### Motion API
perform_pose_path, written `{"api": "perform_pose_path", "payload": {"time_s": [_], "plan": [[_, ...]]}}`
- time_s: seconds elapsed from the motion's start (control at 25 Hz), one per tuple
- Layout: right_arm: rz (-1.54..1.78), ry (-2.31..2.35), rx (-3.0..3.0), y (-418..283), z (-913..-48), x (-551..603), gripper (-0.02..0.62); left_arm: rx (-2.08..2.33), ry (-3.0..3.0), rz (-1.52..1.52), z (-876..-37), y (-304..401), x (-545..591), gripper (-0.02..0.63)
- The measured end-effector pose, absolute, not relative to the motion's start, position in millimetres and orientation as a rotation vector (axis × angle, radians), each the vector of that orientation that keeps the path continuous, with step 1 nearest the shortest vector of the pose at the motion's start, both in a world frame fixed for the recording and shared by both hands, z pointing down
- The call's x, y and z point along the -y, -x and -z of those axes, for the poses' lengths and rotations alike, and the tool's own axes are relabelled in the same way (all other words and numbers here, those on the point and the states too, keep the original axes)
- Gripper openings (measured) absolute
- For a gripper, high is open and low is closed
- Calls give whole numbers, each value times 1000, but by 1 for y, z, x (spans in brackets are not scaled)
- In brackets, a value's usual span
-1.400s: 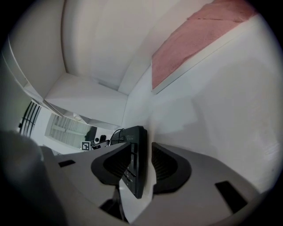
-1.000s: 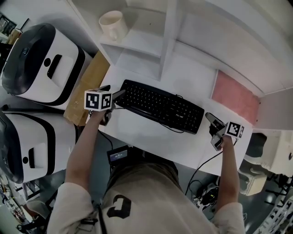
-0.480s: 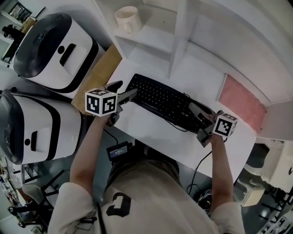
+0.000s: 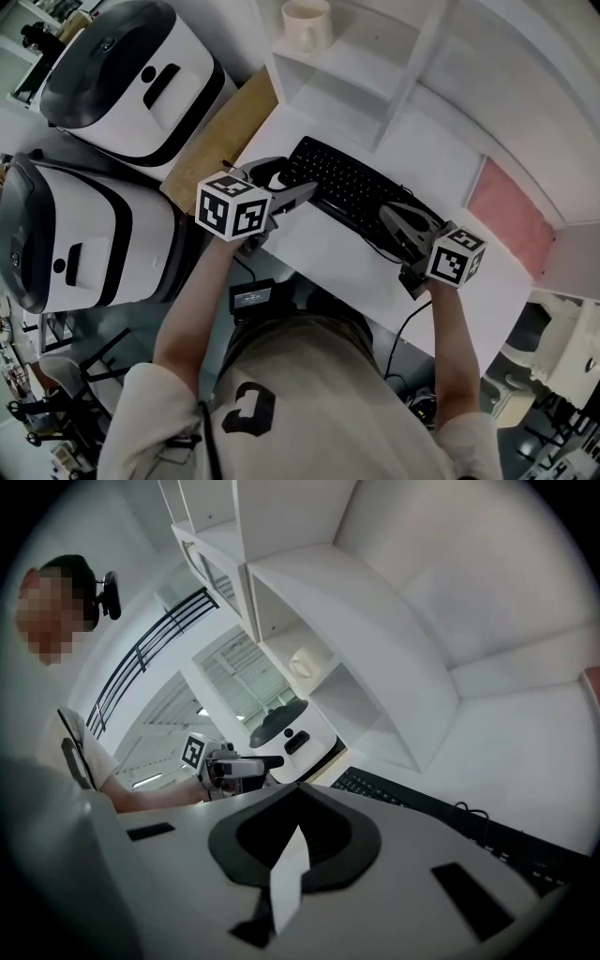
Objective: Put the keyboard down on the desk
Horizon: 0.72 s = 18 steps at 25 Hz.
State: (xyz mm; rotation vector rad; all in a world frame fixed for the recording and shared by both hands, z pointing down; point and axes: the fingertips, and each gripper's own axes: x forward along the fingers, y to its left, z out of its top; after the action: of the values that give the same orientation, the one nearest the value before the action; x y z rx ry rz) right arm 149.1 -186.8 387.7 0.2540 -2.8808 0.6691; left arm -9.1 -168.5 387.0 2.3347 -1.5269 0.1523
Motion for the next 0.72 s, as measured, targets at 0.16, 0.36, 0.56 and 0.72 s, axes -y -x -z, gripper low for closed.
{"api": "perform_pose_path", "payload": {"time_s": [0.16,0.36,0.56,0.72], "plan": [[-652,-260,2883,-131,-383,176,23,1525,-2386,-144,-382,13,152,296],[-605,-228,2886,-98,-375,151,25,1554,-2442,-99,-375,35,128,66],[-510,-269,2872,-73,-372,131,25,1555,-2428,-64,-375,56,114,20],[-480,-304,2845,-61,-378,114,25,1558,-2448,-108,-381,67,102,19]]}}
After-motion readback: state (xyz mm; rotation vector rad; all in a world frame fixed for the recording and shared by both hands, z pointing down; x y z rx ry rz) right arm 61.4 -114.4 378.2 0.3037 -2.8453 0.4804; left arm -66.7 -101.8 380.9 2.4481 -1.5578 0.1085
